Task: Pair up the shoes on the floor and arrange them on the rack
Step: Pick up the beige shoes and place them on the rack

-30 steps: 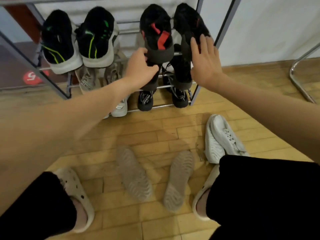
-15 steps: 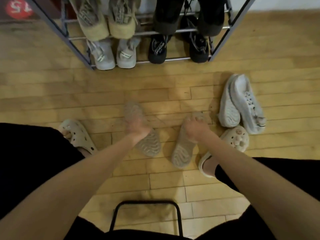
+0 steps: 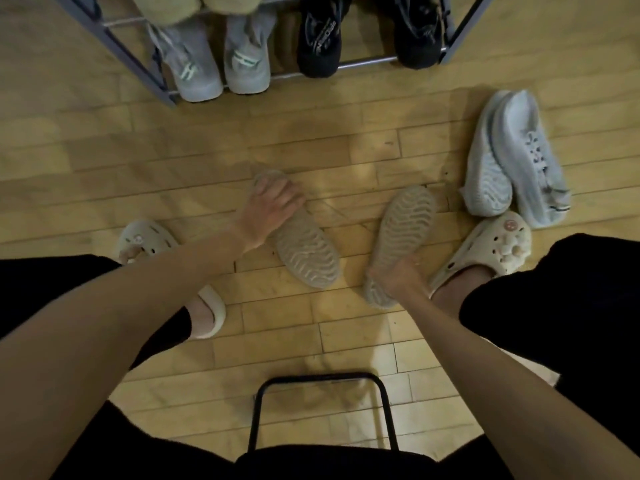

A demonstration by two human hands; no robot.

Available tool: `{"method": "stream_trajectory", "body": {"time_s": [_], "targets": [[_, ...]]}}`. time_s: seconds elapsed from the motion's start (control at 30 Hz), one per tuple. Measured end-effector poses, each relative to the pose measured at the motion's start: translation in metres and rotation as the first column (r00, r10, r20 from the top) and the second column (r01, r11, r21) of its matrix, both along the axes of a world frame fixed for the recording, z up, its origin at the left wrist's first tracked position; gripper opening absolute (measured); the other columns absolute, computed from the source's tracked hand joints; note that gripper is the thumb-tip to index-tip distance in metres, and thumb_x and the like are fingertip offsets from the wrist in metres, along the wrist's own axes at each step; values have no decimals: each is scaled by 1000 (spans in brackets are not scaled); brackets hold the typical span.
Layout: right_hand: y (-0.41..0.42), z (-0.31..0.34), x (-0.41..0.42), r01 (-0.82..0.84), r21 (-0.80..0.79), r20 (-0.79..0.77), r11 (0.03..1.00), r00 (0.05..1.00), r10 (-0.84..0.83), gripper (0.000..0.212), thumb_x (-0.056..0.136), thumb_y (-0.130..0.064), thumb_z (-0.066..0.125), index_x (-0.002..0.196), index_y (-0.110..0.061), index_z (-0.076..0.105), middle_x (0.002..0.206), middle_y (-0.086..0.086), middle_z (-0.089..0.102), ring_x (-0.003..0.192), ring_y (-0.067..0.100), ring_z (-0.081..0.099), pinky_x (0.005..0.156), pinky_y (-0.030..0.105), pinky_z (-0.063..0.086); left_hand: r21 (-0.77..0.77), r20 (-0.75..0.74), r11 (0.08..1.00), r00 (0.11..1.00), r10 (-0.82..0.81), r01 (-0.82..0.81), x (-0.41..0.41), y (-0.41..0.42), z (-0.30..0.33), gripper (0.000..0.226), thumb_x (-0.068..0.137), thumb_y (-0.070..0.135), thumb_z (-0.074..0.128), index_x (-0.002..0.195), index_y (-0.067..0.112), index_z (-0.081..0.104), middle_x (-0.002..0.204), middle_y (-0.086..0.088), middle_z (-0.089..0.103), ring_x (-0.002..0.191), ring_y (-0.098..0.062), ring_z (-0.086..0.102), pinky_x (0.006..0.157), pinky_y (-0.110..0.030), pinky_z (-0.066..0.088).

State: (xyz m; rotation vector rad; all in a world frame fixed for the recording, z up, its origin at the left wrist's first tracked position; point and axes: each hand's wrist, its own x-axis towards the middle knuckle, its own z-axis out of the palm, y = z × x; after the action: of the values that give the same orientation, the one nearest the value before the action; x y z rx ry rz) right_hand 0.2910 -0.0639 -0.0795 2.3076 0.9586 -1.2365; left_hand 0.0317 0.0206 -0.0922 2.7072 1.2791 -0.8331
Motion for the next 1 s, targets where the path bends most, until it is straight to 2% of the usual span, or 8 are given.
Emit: {"method": "stream_trajectory", "body": {"time_s": [0.23,0.33,0.43,0.5,0.57,0.67,0.83,1.0], "targets": [[0,-1,-11,173,25,-77,985,982,-170,122,72,-42,77,147,8,-5,150,24,24,137,38,30,103,44,38,51,-100,972,970,-223,229,-4,18,-9,69,75,27,76,134,18,43,138,-3,50,128,-26,44,105,-42,37],[11,4,-13,317,85,-173,944,938,-300,122,48,-50,79,145,-1,25,138,15,45,123,31,48,96,40,49,38,15,996,996,-85,85,-6,14,2,63,75,22,76,130,16,47,138,-6,48,129,-27,42,106,-45,36],[21,13,-20,488,198,-359,850,843,-400,85,47,-46,82,121,-15,53,121,4,58,112,23,56,95,41,52,-80,83,964,962,262,-255,-16,1,23,77,68,39,80,131,13,43,137,-12,42,127,-31,41,110,-51,30],[28,26,-26,585,223,-437,780,775,-457,75,47,-47,80,113,-18,59,115,0,62,109,21,58,95,41,52,-101,151,865,852,501,-491,-21,-10,37,89,59,55,78,126,9,43,130,-14,45,118,-33,46,100,-47,41],[33,38,-30,652,263,-485,711,727,-487,56,52,-45,80,98,-19,63,101,-2,66,101,19,62,92,41,54,-172,268,663,614,743,-728,-21,-20,54,93,56,61,75,124,6,42,122,-14,48,109,-32,52,83,-40,49],[39,67,-34,535,421,-438,733,827,-352,43,58,-41,82,88,-18,61,89,-5,66,97,22,65,83,39,57,-234,386,380,273,881,-895,-12,-29,78,89,54,59,78,117,7,42,115,-12,49,101,-30,56,67,-33,42],[57,125,-37,112,580,-230,807,973,30,101,59,-37,88,133,-2,30,134,15,40,127,29,40,99,37,41,-212,552,314,152,820,-926,2,-49,120,81,54,56,79,106,10,38,102,-8,51,90,-28,56,62,-32,37],[57,179,-31,187,607,-439,772,889,130,104,53,-29,94,133,-4,33,119,-5,46,113,9,46,94,24,42,-228,674,323,91,733,-918,11,-72,164,79,50,54,81,100,14,35,92,-2,54,78,-21,55,60,-33,46]]}}
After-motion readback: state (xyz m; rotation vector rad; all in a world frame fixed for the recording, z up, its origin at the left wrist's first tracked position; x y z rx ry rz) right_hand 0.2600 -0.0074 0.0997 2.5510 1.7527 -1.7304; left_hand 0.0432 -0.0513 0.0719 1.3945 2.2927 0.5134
